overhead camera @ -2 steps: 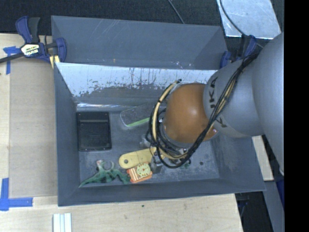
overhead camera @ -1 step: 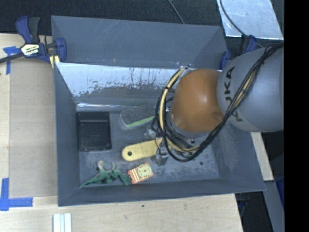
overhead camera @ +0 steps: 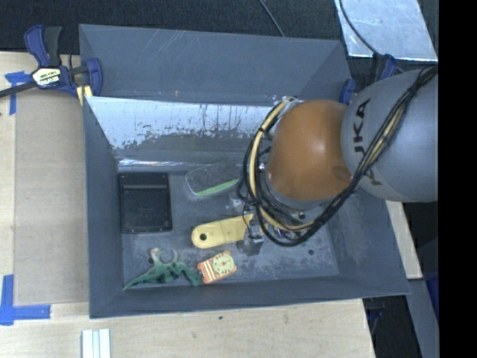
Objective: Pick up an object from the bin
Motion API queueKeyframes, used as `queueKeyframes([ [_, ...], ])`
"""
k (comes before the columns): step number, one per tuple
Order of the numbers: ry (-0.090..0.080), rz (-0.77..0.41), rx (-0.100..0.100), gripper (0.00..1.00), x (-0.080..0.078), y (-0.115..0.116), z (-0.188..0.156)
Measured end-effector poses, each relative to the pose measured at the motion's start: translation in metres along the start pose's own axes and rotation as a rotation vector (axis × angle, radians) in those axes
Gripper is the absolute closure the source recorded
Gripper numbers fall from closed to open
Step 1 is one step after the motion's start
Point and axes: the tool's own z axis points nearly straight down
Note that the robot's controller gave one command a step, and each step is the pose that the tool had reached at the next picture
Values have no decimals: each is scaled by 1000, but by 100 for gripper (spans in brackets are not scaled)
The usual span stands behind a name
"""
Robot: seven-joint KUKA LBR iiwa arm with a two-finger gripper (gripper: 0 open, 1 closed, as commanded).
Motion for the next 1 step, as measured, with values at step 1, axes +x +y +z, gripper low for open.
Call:
queueKeyframes([
  [1,-9,-253,2,100,-8,-36,10],
])
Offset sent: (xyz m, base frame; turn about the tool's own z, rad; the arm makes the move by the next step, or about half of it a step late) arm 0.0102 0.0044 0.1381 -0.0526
